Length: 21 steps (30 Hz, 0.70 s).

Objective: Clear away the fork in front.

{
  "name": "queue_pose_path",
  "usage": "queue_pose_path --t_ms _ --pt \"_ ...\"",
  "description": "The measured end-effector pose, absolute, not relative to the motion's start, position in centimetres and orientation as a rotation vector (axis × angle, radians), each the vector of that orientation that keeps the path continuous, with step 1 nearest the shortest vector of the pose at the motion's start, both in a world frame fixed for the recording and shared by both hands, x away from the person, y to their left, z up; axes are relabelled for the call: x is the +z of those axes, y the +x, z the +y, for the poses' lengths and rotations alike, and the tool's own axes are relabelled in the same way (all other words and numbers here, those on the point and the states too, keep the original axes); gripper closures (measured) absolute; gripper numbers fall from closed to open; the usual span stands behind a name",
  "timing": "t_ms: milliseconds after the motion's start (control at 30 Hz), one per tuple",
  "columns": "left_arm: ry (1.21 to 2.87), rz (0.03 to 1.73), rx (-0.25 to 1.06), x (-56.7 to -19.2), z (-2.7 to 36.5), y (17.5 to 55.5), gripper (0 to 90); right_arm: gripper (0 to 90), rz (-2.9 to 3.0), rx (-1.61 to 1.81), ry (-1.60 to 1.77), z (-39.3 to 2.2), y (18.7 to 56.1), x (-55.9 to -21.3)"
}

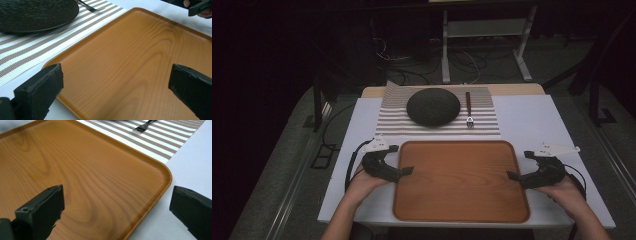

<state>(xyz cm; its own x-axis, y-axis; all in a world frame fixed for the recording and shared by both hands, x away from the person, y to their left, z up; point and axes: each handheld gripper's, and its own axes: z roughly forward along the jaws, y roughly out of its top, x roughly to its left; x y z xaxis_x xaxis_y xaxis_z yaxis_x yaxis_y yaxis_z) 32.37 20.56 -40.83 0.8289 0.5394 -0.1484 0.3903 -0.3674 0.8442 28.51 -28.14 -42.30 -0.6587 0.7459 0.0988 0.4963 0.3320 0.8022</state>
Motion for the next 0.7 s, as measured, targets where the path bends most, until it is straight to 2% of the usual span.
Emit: queue_pose_path --t_ms 700 --pt "1.999 0.698 0.195 -41.0 20.9 32.5 0.0 0.0 2.366 1.123 1.183 -26.9 30.6 -41.6"
